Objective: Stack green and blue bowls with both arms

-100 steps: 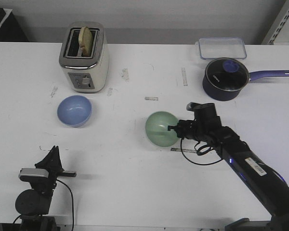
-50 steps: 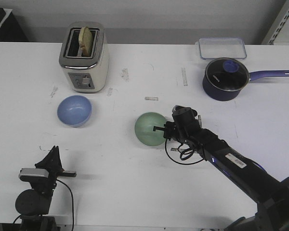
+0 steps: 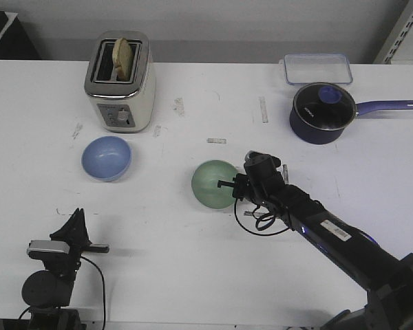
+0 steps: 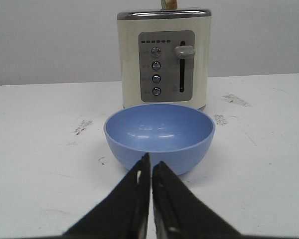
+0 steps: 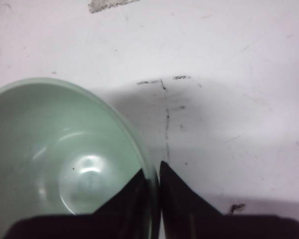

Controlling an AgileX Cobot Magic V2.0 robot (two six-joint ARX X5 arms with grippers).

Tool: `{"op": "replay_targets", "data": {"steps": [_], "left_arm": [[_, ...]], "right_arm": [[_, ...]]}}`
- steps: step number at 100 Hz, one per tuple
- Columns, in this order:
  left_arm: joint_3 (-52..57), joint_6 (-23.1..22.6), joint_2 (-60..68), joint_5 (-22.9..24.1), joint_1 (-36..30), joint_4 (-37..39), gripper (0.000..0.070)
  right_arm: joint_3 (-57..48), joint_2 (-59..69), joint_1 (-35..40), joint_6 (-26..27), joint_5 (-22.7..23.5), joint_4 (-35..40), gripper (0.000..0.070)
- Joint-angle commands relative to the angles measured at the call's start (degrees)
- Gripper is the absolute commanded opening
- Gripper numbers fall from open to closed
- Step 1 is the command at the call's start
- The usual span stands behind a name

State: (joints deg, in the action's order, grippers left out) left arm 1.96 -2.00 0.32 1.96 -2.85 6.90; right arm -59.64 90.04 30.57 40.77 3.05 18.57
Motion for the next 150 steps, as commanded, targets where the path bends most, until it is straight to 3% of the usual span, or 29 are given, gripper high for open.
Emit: {"op": "replay_targets", "data": {"steps": [1,25,37,56,71,86,103,113,119,129,133,150], "left_arm": [[-1.25,0.02,-0.13,-0.07,0.11,0.79,0.0002],[-1.25,0.02,-0.13,-0.07,0.11,0.79,0.0002],[-1.25,0.02,-0.13,-0.07,0.11,0.79,0.0002],[-1.25,0.02,-0.13,-0.07,0.11,0.79,0.0002],[-1.25,0.02,-0.13,-0.09,0.11,0.79,0.0002],[-1.25,0.02,-0.13,-0.07,0.11,0.79,0.0002],[-1.25,0.04,-0.13,-0.07,0.11,0.79,0.0002],[-1.25,0.02,-0.13,-0.07,0.11,0.79,0.0002],[-1.25,0.02,-0.13,-0.07,0.11,0.79,0.0002],[-1.25,0.02,-0.13,-0.07,0.11,0.79,0.0002],[-1.25,0.02,-0.13,-0.07,0.11,0.79,0.0002],[-1.25,0.02,-0.13,-0.07,0.11,0.79,0.0002]], "right_arm": [[-1.18,1.22,0.66,0.57,-0.04,-0.46,0.0013],[-1.18,1.22,2.03,0.57,-0.09,-0.35,0.0026],[-1.18,1.22,2.47,0.59,-0.07,-0.35,0.0172],[-1.20,0.59,2.45,0.55,-0.15,-0.35,0.0248],[-1.20,-2.99,2.36,-0.57,-2.29,-0.42,0.0453],[-1.16,-7.69,1.84,-6.34,-6.45,-0.57,0.0469],[0.55,-13.88,0.59,-23.37,-14.05,-2.78,0.0466],[4.48,-18.32,-2.01,-32.13,-15.08,-7.06,0.0448],[7.52,-21.31,-4.22,-35.65,-14.97,-9.88,0.0369],[12.07,-25.99,-8.57,-38.03,-12.52,-12.70,0.0091],[13.55,-27.74,-10.62,-38.32,-10.82,-12.98,0.0013],[19.74,-34.14,-19.39,-38.25,-4.79,-15.45,0.0005]]}}
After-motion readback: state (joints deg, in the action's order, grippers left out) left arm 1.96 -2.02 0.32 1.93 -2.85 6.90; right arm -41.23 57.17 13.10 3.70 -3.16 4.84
